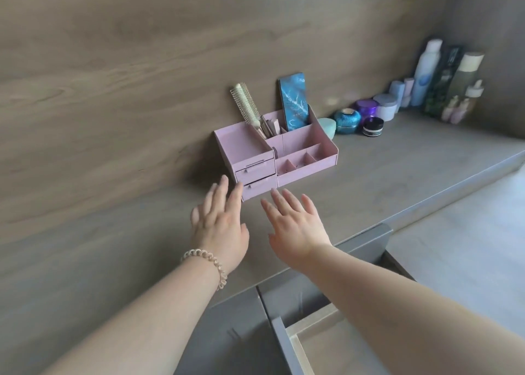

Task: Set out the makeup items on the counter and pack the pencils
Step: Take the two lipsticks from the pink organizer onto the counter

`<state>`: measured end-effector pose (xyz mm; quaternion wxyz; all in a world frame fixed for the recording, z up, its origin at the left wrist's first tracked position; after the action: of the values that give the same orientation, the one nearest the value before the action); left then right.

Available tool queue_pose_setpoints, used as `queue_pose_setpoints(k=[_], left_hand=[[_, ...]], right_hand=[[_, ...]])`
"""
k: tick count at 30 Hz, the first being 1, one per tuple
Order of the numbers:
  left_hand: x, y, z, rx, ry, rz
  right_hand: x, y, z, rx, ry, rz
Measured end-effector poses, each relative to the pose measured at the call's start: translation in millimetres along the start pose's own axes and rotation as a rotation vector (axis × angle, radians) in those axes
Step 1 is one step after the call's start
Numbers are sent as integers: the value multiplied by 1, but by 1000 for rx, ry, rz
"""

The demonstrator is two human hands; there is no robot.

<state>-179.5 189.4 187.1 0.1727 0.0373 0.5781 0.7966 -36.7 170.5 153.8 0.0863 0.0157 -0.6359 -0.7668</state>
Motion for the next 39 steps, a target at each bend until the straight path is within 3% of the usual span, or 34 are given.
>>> queue_pose_setpoints(k=[11, 23, 30, 39], left_hand=[[20, -33, 79, -80, -99, 3], [13, -57, 79, -211, -23, -180], [13, -56, 79, -185, -12, -227], [22, -50, 79, -147, -79, -195]], right_hand=[[4, -29, 57, -10, -29, 19], [1, -33, 76, -176, -57, 23], [3, -32, 84, -333, -64, -33], [4, -25, 83, -284, -27, -120]])
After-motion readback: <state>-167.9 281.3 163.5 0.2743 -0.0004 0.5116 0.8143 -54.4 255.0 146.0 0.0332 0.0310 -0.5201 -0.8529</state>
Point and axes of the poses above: each hand's wrist, its own z-axis towards the middle knuckle, its own y-axis out of the back of the hand, x = y × z, the point moved 3 cm from there along z, towards the middle knuckle, and after that the axes turned 1 degree about -z, right-handed, at the moved point
